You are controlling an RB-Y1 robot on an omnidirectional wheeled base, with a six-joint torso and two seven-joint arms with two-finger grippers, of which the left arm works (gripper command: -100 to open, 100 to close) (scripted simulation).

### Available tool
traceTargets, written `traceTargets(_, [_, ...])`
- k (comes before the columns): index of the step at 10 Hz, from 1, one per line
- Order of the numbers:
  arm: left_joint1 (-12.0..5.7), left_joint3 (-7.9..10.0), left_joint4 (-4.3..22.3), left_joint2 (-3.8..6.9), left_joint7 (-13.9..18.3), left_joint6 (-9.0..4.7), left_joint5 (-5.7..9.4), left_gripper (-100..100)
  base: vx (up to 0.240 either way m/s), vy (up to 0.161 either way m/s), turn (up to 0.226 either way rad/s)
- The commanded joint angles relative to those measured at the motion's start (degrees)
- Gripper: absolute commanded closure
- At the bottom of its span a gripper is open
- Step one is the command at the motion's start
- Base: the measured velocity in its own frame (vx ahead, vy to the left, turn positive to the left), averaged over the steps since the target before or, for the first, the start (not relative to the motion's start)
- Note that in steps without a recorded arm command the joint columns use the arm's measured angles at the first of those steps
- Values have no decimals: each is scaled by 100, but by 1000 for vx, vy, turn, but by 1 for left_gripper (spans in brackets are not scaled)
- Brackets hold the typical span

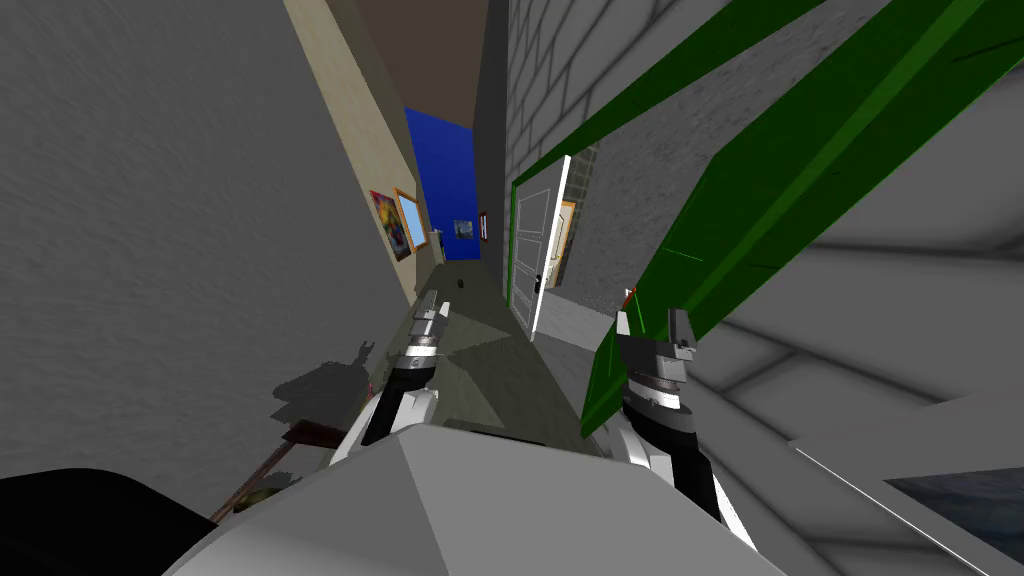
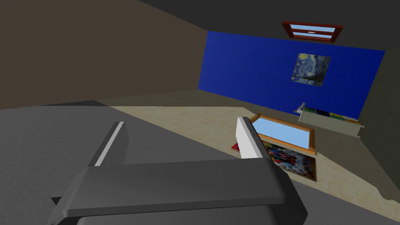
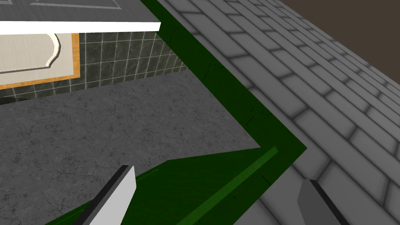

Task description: Push the door open

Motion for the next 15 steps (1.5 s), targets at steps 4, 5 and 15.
traceTargets(4, [-241,-135,388,150,-53,-8,105,-100,149,29,-62])
traceTargets(5, [-310,-174,501,186,-68,-10,135,-100,159,75,-105])
traceTargets(15, [-1111,-623,1793,471,-243,-36,484,-100,150,64,-88])
